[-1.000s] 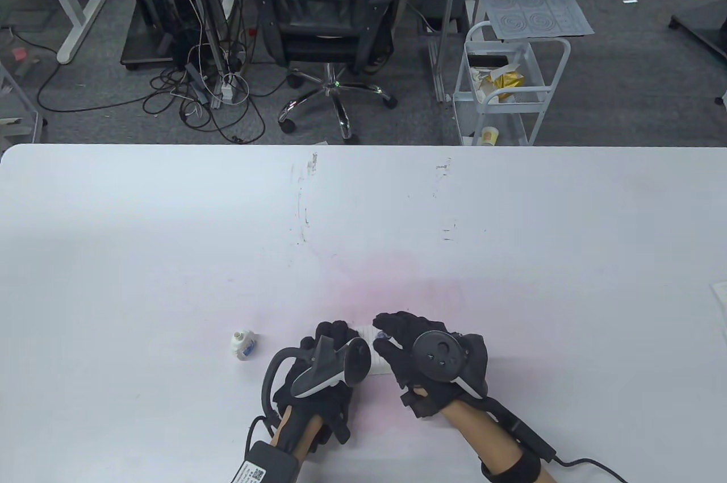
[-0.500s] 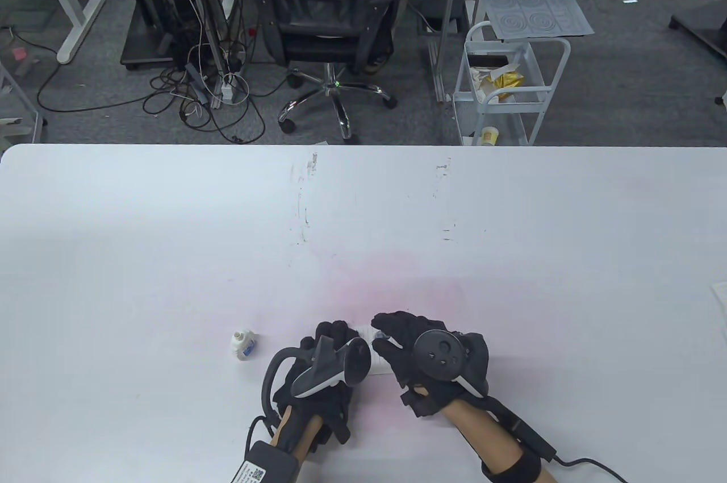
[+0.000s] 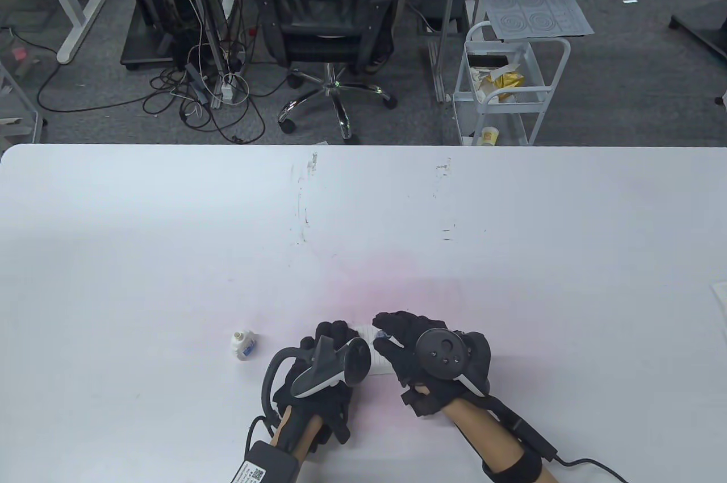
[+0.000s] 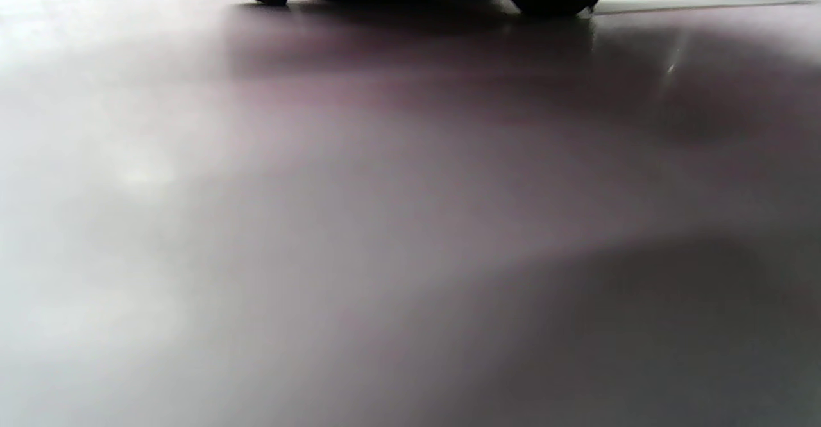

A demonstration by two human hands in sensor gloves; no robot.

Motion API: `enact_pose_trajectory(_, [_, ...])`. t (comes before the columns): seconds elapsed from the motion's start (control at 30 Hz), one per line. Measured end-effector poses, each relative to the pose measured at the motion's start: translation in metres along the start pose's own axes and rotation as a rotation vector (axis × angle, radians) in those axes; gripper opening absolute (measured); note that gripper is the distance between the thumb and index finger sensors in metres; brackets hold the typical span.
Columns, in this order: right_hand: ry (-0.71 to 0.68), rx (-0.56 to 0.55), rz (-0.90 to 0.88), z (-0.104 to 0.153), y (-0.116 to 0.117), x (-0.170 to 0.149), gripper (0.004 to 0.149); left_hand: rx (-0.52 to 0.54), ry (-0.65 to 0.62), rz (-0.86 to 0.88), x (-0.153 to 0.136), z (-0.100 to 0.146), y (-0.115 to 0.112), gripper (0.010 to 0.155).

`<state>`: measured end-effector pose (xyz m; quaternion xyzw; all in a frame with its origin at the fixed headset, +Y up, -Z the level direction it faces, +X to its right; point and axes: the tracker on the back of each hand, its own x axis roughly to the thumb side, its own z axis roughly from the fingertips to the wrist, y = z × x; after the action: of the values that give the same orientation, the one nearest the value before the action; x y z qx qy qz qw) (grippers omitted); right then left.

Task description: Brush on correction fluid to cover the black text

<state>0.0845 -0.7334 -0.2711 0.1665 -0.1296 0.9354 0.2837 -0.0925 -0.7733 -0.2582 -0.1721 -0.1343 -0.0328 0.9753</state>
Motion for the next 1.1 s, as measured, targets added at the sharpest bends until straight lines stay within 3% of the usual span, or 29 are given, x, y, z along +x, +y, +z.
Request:
enact_pose_trajectory(0.23, [0.039,0.015,0.08,0.0001,-0.0008,-0.0036,0.045,0.0,0.0,0.0,0.0,0.0,0.0,0.062])
enact_pose_trajectory(0.5, [-0.003,0.008,-0.021,0.0008,-0.0006,0.0004,0.046,0.0,0.0,0.0,0.0,0.0,0.0,0.062])
enact_pose_trajectory(0.7, [-0.002,0.021,0.075,0.0009,-0.0005,0.0004,0.045,0.0,0.0,0.0,0.0,0.0,0.0,0.062])
enact_pose_trajectory(1.1, [-0.002,0.0,0.057,0.001,-0.0031,0.0009,0.045,0.0,0.0,0.0,0.0,0.0,0.0,0.062])
